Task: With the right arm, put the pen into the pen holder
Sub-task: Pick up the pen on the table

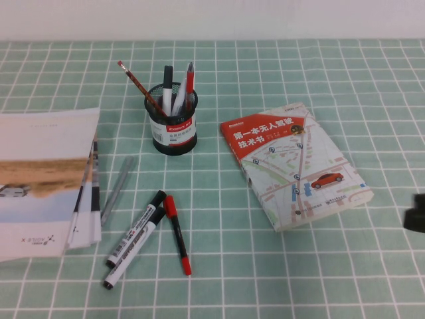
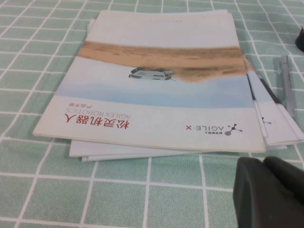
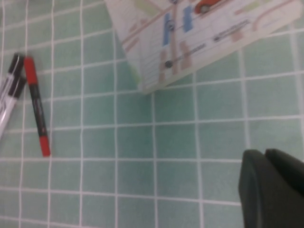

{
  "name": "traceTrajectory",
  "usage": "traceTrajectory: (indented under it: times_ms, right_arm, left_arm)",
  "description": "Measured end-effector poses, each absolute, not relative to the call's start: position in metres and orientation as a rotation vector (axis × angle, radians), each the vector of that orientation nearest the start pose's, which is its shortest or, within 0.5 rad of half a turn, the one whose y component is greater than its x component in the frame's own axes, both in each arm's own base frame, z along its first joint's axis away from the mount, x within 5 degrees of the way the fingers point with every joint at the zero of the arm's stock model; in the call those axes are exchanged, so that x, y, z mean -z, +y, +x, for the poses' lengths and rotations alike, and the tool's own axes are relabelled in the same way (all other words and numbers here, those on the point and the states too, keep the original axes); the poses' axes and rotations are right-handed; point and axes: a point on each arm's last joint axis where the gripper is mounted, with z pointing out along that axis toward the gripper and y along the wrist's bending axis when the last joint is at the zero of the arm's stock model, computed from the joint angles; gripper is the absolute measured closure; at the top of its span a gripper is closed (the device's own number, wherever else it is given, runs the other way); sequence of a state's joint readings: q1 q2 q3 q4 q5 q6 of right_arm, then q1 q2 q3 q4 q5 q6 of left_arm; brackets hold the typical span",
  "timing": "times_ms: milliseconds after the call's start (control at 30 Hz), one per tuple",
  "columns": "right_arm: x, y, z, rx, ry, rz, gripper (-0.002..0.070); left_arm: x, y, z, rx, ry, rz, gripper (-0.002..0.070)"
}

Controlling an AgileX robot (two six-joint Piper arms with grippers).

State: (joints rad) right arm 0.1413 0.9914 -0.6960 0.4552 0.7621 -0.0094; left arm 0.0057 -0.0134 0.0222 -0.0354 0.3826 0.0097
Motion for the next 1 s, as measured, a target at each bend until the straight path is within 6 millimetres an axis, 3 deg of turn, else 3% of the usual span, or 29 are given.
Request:
traceTrajectory:
  times_ms: [167, 700, 867, 1000]
  right_arm:
    - [-0.280, 0.090, 0.204, -0.557, 2.620, -0.066, 0.0696]
    - [-0.249, 0.273, 0.261, -0.462, 2.738, -0.603, 0.0696]
    - [-0.235, 0.319, 0.274, -0.396, 2.786, -0.729, 0.0691]
    - [-0.221, 0.344, 0.283, -0.325, 2.856, -0.760, 0.0626]
  left_arm:
    - [-0.172, -0.001, 0.052, 0.024, 1.875, -0.018, 0.0679]
    - [-0.172, -0.001, 0.052, 0.024, 1.875, -0.018, 0.0679]
    - [-0.172, -0.001, 0.052, 0.024, 1.875, -0.018, 0.0679]
    - [-0.172, -0.001, 0.052, 0.024, 1.875, -0.018, 0.0679]
